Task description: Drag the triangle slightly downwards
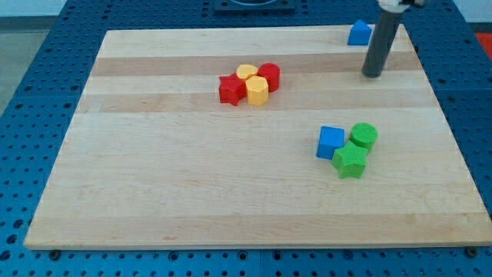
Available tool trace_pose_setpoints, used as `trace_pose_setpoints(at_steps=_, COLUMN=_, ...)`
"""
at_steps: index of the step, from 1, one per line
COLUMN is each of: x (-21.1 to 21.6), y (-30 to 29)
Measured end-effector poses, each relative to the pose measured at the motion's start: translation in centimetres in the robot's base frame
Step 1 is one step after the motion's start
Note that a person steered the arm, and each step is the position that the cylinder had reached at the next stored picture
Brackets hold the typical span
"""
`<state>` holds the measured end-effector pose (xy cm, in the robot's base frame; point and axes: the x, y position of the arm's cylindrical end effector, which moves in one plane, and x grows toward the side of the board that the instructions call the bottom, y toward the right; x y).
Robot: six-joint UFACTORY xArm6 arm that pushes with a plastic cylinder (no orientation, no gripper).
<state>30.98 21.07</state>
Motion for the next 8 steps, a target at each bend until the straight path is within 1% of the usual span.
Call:
trace_pose_setpoints(at_steps=2, x=-5.3, y=5.7)
trace_pose_setpoints(at_steps=3, x=-9.9, y=5.8)
trace_pose_setpoints(at_steps=4, x=-11.8, y=4.7)
trace_pose_setpoints(at_steps=5, x=-11.9, y=2.2)
trace_pose_setpoints(at_steps=6, x=-11.8, y=-1.6)
trace_pose_setpoints(at_steps=7, x=-11.3, y=-2.9)
trace_pose_setpoints(at_steps=8, x=-9.9, y=-3.2)
